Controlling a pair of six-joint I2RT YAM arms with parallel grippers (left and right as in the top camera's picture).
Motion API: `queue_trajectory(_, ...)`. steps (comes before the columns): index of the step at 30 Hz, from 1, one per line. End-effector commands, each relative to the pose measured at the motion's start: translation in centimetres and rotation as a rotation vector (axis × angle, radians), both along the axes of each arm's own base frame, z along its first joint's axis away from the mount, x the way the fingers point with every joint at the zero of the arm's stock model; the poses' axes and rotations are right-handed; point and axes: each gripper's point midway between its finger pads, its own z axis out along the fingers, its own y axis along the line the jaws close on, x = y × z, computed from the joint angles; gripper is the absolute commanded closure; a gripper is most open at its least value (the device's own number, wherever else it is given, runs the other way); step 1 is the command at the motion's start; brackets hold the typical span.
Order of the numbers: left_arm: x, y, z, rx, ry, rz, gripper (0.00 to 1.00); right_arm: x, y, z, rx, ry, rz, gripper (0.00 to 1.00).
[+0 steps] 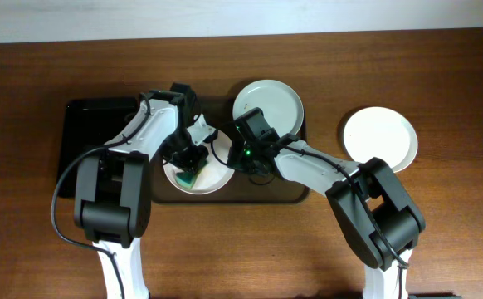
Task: Clean dirty plates on tray and stack at the side
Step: 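Scrub the left white plate with the sponge in the left gripper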
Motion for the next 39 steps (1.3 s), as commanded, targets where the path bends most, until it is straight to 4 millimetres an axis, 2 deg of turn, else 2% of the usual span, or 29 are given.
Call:
queue_trajectory(1, -2.8, -0.7, -2.5, -0.014, 0.127, 0.003, 0.99, 0.0, -1.0, -1.3, -0.039, 0.018, -0.03, 0.96)
queue_trajectory(3, -1.8, 0.6, -3.0, 0.092, 0.088, 0.111, 0.99, 0.0, -1.0, -1.3, -0.039, 0.018, -0.03, 0.96)
queue_trajectory(4, -0.2, 3.3, -3.3, 0.279, 0.001, 0.247, 0.99, 0.1, -0.9, -1.3, -0.037, 0.016, -0.03, 0.96)
queue_trajectory(6, 1.8, 8.3, -2.3, 0.598, -0.186, 0.566, 0.99, 0.1, -1.0, -1.3, -0.038, 0.016, -0.03, 0.96)
queue_trajectory(7, 2.4, 8.6, -2.3, 0.612, -0.222, 0.616, 0.99, 0.1, -1.0, -1.3, -0.037, 0.015, -0.03, 0.96)
queue_trajectory(10, 3.7, 8.3, -2.5, 0.588, -0.28, 0.694, 0.99, 0.1, -1.0, -1.3, -0.037, 0.015, -0.03, 0.96)
queue_trajectory(12, 5.0, 8.9, -2.1, 0.61, -0.36, 0.754, 0.99, 0.1, -1.0, -1.3, -0.037, 0.015, -0.03, 0.96)
queue_trajectory(15, 7.7, 8.7, -2.0, 0.566, -0.47, 0.792, 0.99, 0.2, -0.9, -1.2, -0.035, 0.011, -0.03, 0.96)
queue_trajectory(18, 10.8, 6.8, -1.6, 0.464, -0.578, 0.779, 0.99, 0.2, -0.9, -1.2, -0.034, 0.009, -0.03, 0.96)
queue_trajectory(20, 11.9, 3.2, -2.0, 0.335, -0.57, 0.581, 0.99, 0.2, -0.9, -1.2, -0.034, 0.009, -0.03, 0.96)
queue_trajectory(22, 11.4, -0.7, -2.7, 0.174, -0.504, 0.341, 0.99, 0.2, -0.9, -1.2, -0.034, 0.009, -0.03, 0.96)
queue_trajectory(24, 9.9, -3.2, -3.1, 0.041, -0.418, 0.201, 0.99, 0.2, -0.9, -1.2, -0.034, 0.009, -0.03, 0.96)
queue_trajectory(27, 7.6, -2.5, -3.4, 0.055, -0.312, 0.204, 0.99, 0.1, -0.5, -1.1, -0.023, 0.004, 0.001, 0.96)
queue_trajectory(31, 5.5, -3.7, -1.0, -0.17, -0.109, 0.275, 0.99, -1.0, 0.7, -1.0, 0.005, 0.025, 0.039, 0.96)
queue_trajectory(32, 4.7, -3.7, -0.6, -0.223, -0.046, 0.304, 0.99, -1.2, 1.0, -1.0, 0.007, 0.026, 0.045, 0.96)
queue_trajectory(35, 3.5, -2.1, -0.5, -0.209, 0.025, 0.356, 0.99, -1.4, 1.6, -1.0, 0.013, 0.021, 0.053, 0.96)
queue_trajectory(37, 4.8, -1.1, -0.7, -0.187, -0.009, 0.436, 0.99, -1.3, 1.7, -0.9, 0.016, 0.017, 0.053, 0.96)
queue_trajectory(39, 7.4, 2.3, -1.8, 0.013, -0.156, 0.533, 0.99, -1.3, 1.7, -0.9, 0.018, 0.015, 0.053, 0.96)
